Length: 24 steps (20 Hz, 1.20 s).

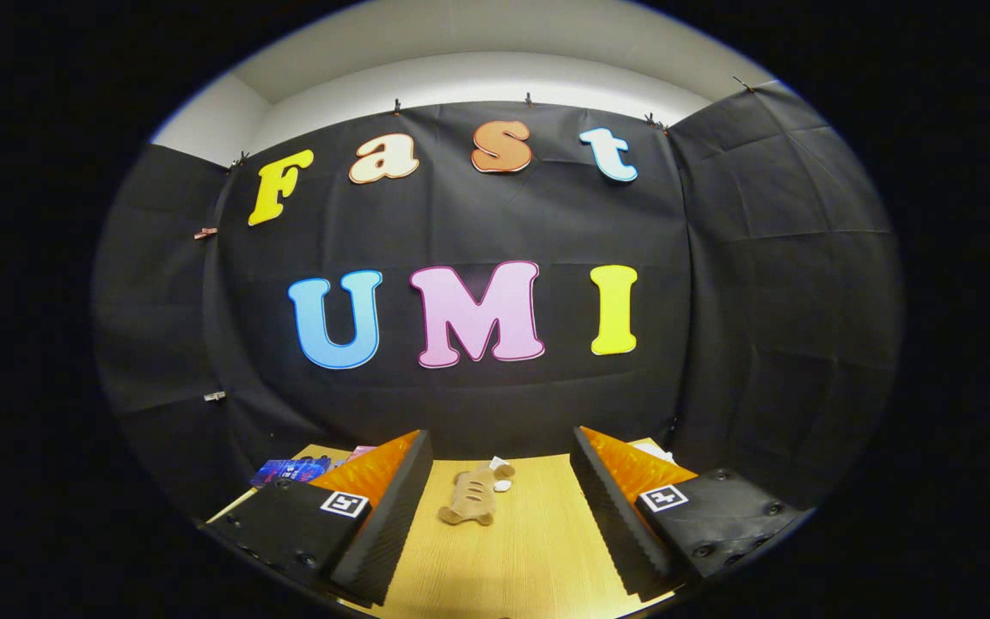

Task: Open the storage box then place both shoes into the box .Put the left shoe in first, then the right shoe, with the right side of both shoes facing outward in a uniform manner.

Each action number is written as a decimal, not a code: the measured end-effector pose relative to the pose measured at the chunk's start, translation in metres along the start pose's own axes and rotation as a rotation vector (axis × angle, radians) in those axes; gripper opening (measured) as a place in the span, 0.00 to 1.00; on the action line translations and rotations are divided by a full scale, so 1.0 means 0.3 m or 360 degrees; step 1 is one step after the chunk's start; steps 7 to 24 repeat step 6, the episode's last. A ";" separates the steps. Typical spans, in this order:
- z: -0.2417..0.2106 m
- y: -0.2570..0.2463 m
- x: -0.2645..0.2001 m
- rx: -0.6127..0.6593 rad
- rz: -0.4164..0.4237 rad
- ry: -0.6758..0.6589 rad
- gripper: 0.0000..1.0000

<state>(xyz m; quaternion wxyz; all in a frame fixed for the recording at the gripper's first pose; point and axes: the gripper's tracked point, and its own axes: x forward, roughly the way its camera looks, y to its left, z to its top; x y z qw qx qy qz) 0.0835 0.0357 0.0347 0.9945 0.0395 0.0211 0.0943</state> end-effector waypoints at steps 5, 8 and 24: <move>0.032 0.050 -0.013 -0.0107 -0.0036 -0.0017 0.98; 0.047 0.063 -0.021 -0.0113 -0.0028 -0.0041 0.98; 0.047 0.063 -0.021 -0.0113 -0.0028 -0.0041 0.98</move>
